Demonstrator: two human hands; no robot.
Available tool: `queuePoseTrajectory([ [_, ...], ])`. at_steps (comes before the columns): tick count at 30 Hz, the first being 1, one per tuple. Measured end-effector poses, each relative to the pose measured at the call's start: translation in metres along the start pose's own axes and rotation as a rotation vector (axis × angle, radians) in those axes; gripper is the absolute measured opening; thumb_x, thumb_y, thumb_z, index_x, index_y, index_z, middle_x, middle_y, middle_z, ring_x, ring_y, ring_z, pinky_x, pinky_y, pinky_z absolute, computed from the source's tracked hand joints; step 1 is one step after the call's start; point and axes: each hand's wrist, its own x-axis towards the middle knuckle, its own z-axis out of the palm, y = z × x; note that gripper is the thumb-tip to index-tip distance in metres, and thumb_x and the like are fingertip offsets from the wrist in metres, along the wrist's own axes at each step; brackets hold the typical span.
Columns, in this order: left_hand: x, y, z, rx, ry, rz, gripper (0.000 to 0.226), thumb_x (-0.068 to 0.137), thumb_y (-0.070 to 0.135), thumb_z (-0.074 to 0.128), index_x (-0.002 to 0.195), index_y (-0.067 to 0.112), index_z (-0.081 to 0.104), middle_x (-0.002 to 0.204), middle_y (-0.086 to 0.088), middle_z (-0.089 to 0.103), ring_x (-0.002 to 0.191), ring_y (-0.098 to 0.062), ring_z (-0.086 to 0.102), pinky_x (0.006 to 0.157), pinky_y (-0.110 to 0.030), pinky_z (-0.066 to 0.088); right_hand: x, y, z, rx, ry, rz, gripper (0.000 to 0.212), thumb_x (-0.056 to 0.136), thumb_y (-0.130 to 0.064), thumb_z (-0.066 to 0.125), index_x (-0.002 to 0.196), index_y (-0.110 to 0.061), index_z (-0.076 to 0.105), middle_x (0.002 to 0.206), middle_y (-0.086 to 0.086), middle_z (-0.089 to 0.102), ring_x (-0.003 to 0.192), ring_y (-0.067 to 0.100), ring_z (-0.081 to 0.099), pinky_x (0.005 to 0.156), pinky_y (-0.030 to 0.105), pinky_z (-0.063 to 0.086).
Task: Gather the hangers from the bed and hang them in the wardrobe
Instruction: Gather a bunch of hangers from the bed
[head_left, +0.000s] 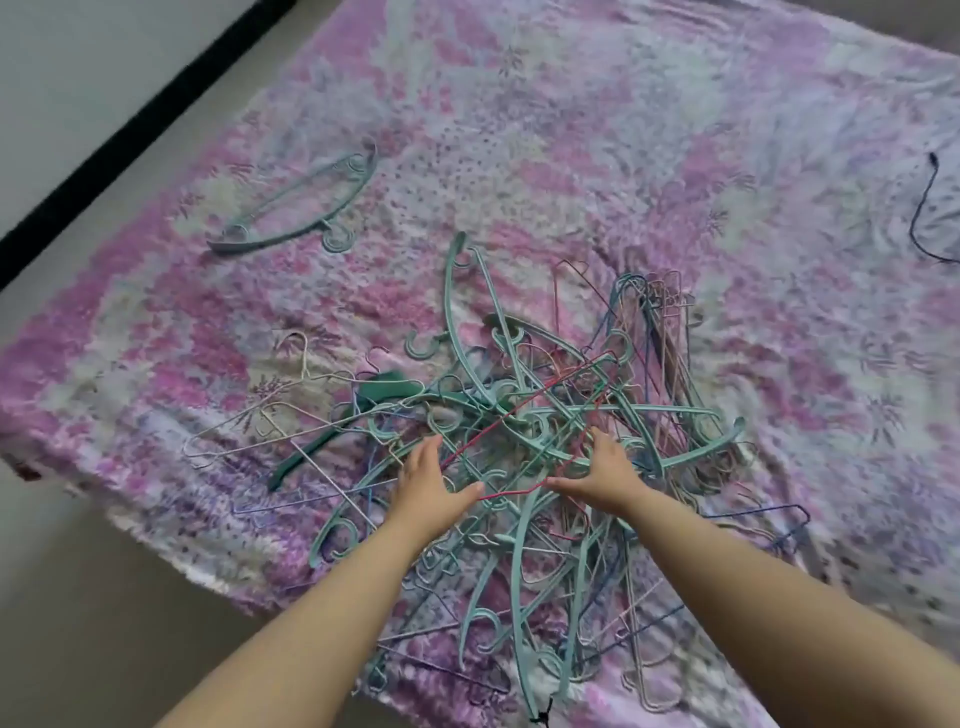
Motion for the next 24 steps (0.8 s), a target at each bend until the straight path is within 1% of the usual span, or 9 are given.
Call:
queuePoseTrajectory([
  [2,0.027,-0.004,0.01,0.064,-0.006,-0.044,0.099,0.08,0.058,0.064,0.153,0.02,0.009,0.161,-0.002,0.006,0.147,-0.026,0.012,0.118,-0.045,0.018,0.025,-0.001,0.001,-0.115,0.016,0.009,0.125,0.067,-0.066,0.071,0.153,-0.013,0.0,0.16,0.014,0.003,0.148,0.028,0.006,0.12,0.041,0.014],
  [7,0.075,-0.019,0.028,0.186,-0.042,-0.155,0.107,0.078,0.065,0.062,0.154,0.019,0.002,0.162,-0.002,0.0,0.148,-0.024,0.007,0.119,-0.043,0.012,0.079,-0.013,-0.005,-0.438,0.025,0.012,0.131,0.065,-0.081,0.058,0.15,-0.017,-0.019,0.158,0.018,-0.017,0.146,0.034,-0.011,0.118,0.05,0.004],
  [11,0.096,-0.035,0.042,0.289,-0.141,-0.201,0.115,0.075,0.071,0.058,0.154,0.014,-0.004,0.162,-0.007,0.004,0.148,-0.025,0.011,0.12,-0.041,0.012,0.111,-0.001,-0.014,-0.448,0.02,0.107,0.139,0.055,-0.095,0.044,0.148,-0.018,-0.025,0.156,0.021,-0.02,0.146,0.038,-0.011,0.118,0.053,0.001],
  [13,0.102,-0.038,0.048,0.294,-0.188,-0.23,0.117,0.074,0.074,0.058,0.154,0.015,-0.005,0.161,-0.008,0.007,0.147,-0.027,0.014,0.118,-0.042,0.017,0.12,0.001,-0.013,-0.476,0.024,0.108,0.138,0.054,-0.095,0.044,0.148,-0.02,-0.025,0.156,0.024,-0.016,0.146,0.041,-0.003,0.117,0.051,0.008],
  [14,0.106,-0.039,0.051,0.279,-0.198,-0.248,0.118,0.073,0.075,0.058,0.154,0.015,-0.004,0.161,-0.008,0.009,0.147,-0.029,0.015,0.117,-0.043,0.02,0.123,0.0,-0.012,-0.494,0.052,0.105,0.137,0.055,-0.094,0.045,0.148,-0.02,-0.024,0.157,0.025,-0.009,0.145,0.042,0.005,0.116,0.05,0.014],
  [16,0.112,-0.039,0.054,0.276,-0.196,-0.277,0.121,0.07,0.077,0.058,0.154,0.014,-0.002,0.16,-0.009,0.014,0.145,-0.031,0.016,0.115,-0.045,0.023,0.127,0.0,-0.01,-0.51,0.125,0.131,0.135,0.058,-0.092,0.048,0.15,-0.019,-0.019,0.153,0.027,0.015,0.138,0.041,0.023,0.111,0.049,0.025],
  [18,0.116,-0.036,0.055,0.36,-0.178,-0.272,0.121,0.07,0.077,0.059,0.153,0.012,0.0,0.156,-0.012,0.023,0.142,-0.031,0.023,0.113,-0.046,0.024,0.129,0.002,-0.01,-0.519,0.157,0.171,0.136,0.057,-0.093,0.046,0.151,-0.015,-0.013,0.146,0.024,0.031,0.133,0.038,0.031,0.107,0.049,0.028],
  [21,0.118,-0.033,0.057,0.455,-0.12,-0.273,0.111,0.071,0.075,0.059,0.149,0.01,0.013,0.142,-0.013,0.046,0.132,-0.029,0.041,0.108,-0.046,0.029,0.129,0.005,-0.009,-0.552,0.137,0.187,0.139,0.053,-0.096,0.042,0.152,-0.012,-0.007,0.144,0.022,0.036,0.133,0.038,0.032,0.108,0.051,0.028],
  [24,0.12,-0.033,0.06,0.383,-0.137,-0.34,0.092,0.076,0.072,0.056,0.139,0.011,0.03,0.135,-0.012,0.053,0.126,-0.03,0.048,0.104,-0.043,0.032,0.122,0.008,0.0,-0.374,0.073,0.214,0.136,0.058,-0.089,0.052,0.15,-0.019,-0.019,0.15,0.022,0.028,0.136,0.043,0.025,0.104,0.053,0.034],
])
